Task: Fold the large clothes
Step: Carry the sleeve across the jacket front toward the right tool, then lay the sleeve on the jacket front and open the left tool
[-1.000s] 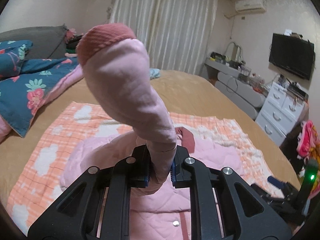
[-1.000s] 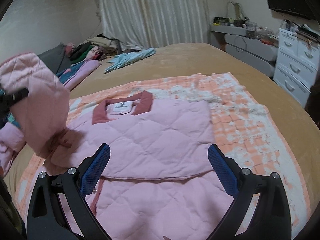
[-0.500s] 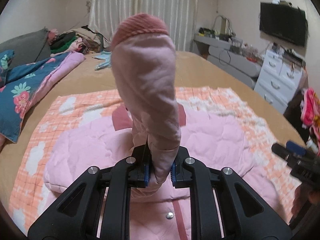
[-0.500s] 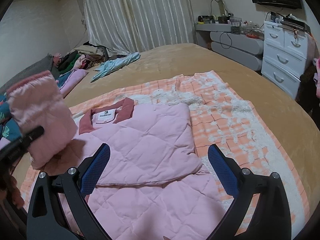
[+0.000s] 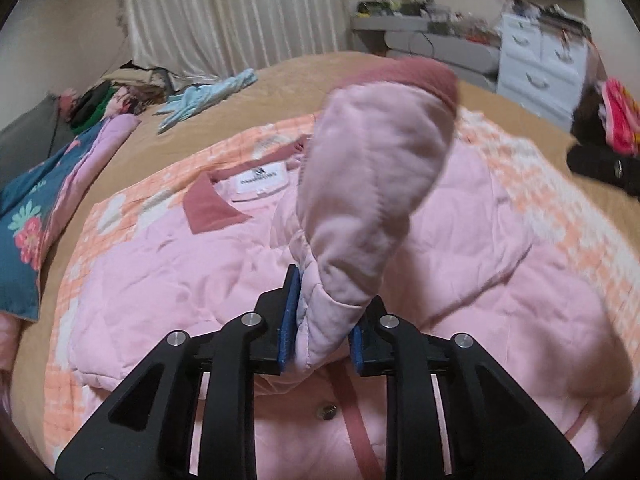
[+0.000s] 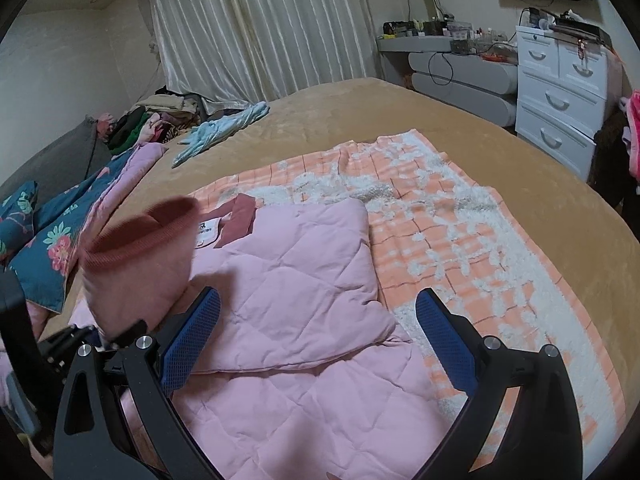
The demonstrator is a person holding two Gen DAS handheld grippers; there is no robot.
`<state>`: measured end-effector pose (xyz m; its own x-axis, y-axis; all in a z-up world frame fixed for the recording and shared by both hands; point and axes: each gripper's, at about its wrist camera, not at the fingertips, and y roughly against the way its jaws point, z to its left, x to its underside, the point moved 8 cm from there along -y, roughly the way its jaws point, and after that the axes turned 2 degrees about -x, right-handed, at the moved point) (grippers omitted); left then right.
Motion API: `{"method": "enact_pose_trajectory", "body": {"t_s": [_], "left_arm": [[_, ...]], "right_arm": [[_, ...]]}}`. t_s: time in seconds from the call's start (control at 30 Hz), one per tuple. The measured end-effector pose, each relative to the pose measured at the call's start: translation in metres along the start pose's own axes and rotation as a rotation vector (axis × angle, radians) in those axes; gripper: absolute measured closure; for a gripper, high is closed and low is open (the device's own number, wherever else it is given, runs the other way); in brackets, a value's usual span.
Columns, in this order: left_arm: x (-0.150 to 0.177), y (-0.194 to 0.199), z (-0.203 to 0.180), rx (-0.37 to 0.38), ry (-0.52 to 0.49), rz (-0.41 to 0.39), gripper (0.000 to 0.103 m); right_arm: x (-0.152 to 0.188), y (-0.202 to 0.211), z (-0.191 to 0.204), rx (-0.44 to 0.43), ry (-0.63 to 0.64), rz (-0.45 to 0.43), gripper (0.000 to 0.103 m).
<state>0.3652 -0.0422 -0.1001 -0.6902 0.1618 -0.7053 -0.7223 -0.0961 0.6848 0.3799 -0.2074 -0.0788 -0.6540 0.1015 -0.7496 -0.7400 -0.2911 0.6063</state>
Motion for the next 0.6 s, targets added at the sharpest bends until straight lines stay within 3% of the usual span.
{"method": "enact_pose_trajectory", "body": {"t_s": [0.1, 0.23, 0.3, 0.37, 0.47, 0.6], "left_arm": [[0.007, -0.006, -0.010, 0.013, -0.047, 0.027, 0.078], [0.021, -0.007, -0.023, 0.052, -0.112, 0.075, 0.041], [0.028, -0.007, -0.025, 0.063, -0.139, 0.092, 0.036], [0.036, -0.002, -0.025, 0.092, -0.147, 0.102, 0.022], [0.041, 0.011, -0.010, 0.139, -0.105, 0.108, 0.014], [0.036, 0.023, 0.033, 0.135, 0.017, 0.099, 0.009]], "right_arm": [[0.001, -0.005, -0.001, -0.009, -0.013, 0.013, 0.005], [0.003, -0.011, -0.001, -0.007, -0.012, 0.028, 0.005], [0.004, -0.013, -0.001, -0.010, -0.011, 0.035, 0.005], [0.007, -0.016, 0.002, -0.017, -0.009, 0.046, 0.005], [0.011, -0.020, 0.008, -0.033, -0.002, 0.063, 0.005], [0.020, -0.029, 0.027, -0.092, 0.008, 0.106, 0.005]]}}
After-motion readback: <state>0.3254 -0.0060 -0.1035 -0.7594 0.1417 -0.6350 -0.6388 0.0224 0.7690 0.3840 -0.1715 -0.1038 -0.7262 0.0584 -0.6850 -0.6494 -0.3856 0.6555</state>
